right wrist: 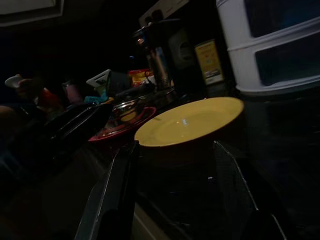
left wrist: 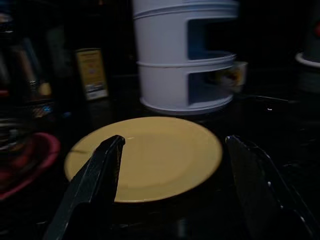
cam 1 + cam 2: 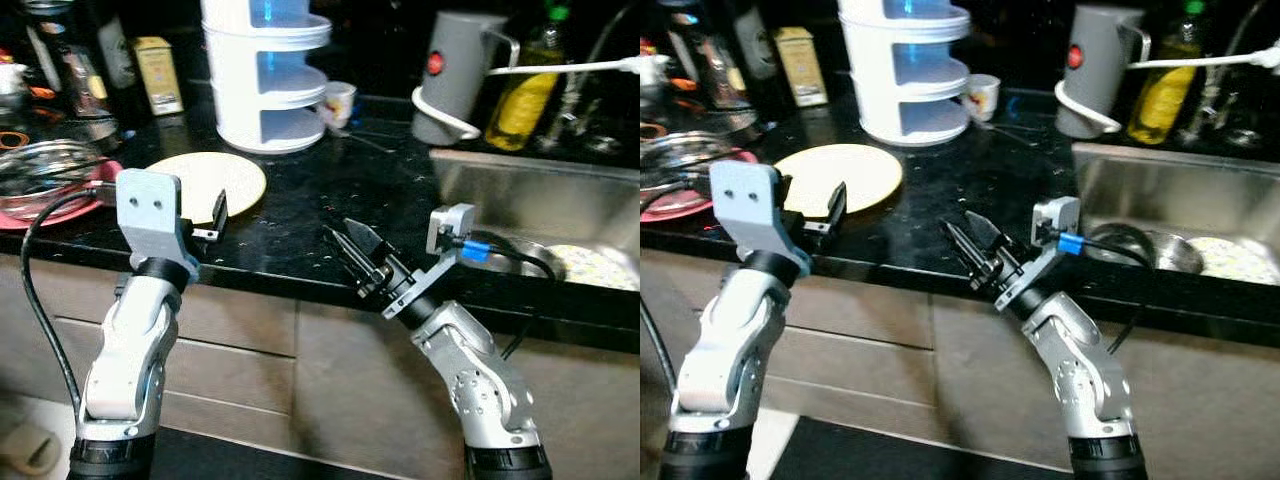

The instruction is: Kitchen organization

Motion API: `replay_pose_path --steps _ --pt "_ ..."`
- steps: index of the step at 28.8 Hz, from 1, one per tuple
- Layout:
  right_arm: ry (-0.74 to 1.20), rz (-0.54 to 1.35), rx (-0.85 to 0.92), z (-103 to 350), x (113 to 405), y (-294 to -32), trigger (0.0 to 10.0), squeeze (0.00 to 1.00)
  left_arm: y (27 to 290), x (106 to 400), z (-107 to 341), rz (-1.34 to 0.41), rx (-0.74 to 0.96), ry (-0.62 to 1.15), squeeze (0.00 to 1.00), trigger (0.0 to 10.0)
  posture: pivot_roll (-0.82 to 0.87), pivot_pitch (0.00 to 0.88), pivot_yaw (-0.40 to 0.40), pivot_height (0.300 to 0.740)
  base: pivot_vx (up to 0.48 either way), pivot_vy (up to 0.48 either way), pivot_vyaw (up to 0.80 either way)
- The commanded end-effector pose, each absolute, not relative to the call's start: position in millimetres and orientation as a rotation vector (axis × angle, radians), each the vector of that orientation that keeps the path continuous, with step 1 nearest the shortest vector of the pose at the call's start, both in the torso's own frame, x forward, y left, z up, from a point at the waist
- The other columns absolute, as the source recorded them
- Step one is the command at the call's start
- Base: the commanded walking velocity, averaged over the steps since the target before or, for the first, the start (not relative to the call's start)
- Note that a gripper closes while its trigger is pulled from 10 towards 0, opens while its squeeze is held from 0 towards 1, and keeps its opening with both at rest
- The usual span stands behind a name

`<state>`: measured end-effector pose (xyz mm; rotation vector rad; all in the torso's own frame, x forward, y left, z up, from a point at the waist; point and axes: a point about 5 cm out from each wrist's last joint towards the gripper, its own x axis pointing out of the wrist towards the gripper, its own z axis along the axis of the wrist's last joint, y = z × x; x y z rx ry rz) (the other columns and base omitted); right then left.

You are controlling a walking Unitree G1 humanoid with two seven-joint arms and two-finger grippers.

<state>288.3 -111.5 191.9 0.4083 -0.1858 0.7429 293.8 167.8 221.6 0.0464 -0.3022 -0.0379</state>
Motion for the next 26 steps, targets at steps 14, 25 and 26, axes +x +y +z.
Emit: replay_pose_path --steps 14,25,26 --pt "-0.189 0.734 0.401 191.6 289.3 -113.3 10.0 0.0 166.4 296.6 220.6 -0.039 0.045 -0.299 0.0 10.0 -0.05 0.0 -0.045 0.74 0.0 0.257 0.0" --pt "-0.187 0.729 0.399 191.6 288.3 -114.2 10.0 0.0 166.5 296.3 219.3 -0.036 0.044 -0.288 0.0 10.0 -0.06 0.0 -0.044 0.74 0.0 0.0 0.0" --pt "-0.187 0.729 0.399 191.6 288.3 -114.2 10.0 0.0 166.5 296.3 219.3 -0.036 0.044 -0.288 0.0 10.0 -0.06 0.0 -0.044 0.74 0.0 0.0 0.0"
